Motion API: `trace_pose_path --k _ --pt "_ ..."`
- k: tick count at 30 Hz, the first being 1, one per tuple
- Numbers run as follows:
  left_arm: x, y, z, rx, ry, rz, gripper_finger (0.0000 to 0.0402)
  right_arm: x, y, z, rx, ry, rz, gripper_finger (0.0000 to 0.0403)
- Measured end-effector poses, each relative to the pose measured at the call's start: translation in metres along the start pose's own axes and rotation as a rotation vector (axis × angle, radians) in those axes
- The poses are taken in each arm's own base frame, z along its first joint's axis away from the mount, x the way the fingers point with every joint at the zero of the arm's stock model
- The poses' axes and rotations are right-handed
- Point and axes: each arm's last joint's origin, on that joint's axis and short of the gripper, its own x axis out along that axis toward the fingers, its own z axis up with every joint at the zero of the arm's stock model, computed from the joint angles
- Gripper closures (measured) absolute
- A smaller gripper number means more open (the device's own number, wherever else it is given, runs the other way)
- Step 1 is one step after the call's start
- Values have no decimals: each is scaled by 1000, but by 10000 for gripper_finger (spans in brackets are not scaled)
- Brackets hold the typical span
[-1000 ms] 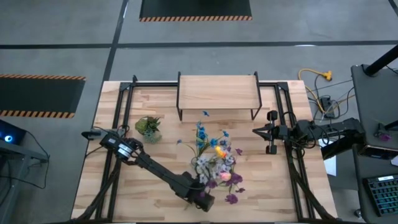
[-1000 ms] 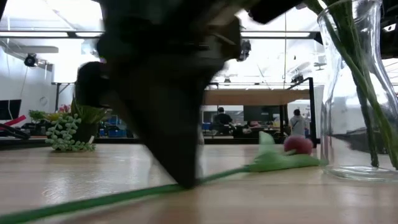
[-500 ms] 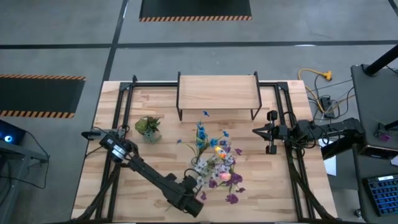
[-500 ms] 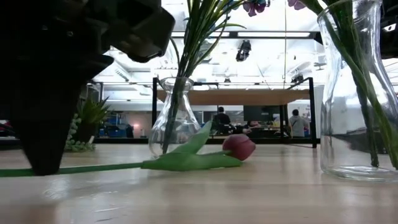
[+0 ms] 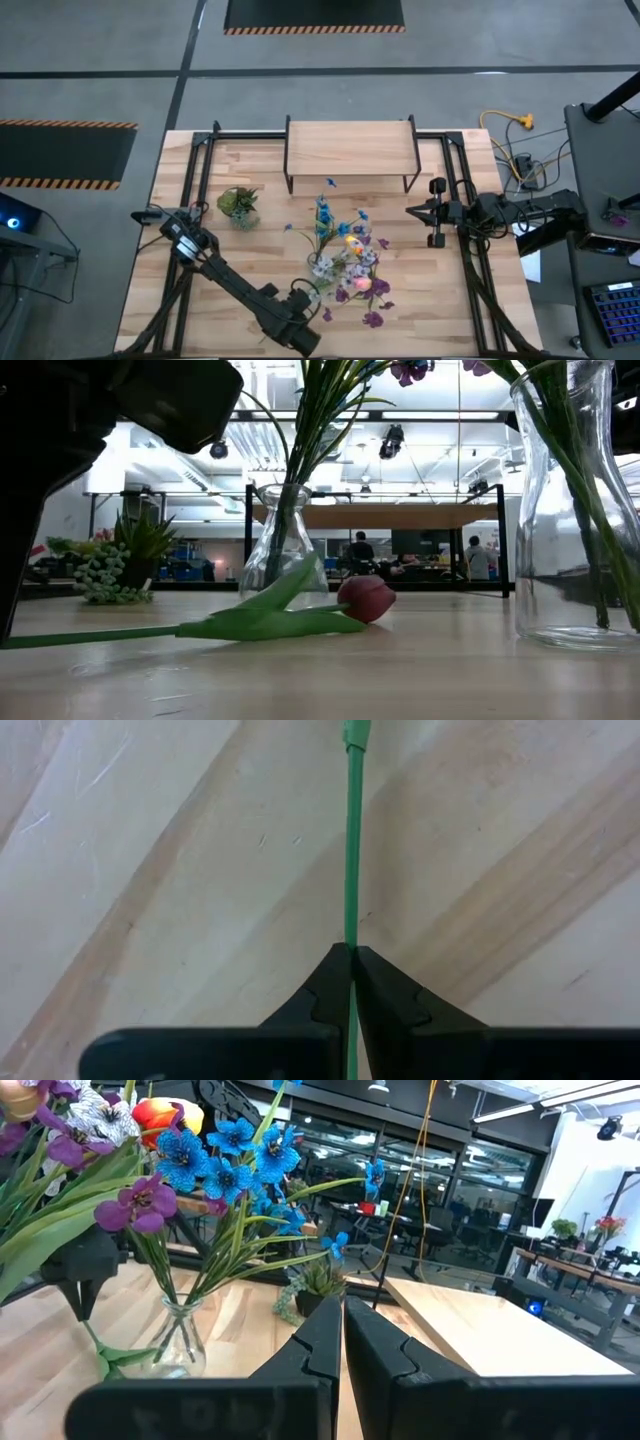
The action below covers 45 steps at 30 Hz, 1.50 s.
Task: Pick and place flowers into a vace then onto a shelf
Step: Put the red tulip into the left transparent vase
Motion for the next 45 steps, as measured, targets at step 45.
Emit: trace_pose_path --k 45 --pt "35 15 43 70 -22 -44 364 0 0 0 0 0 0 394"
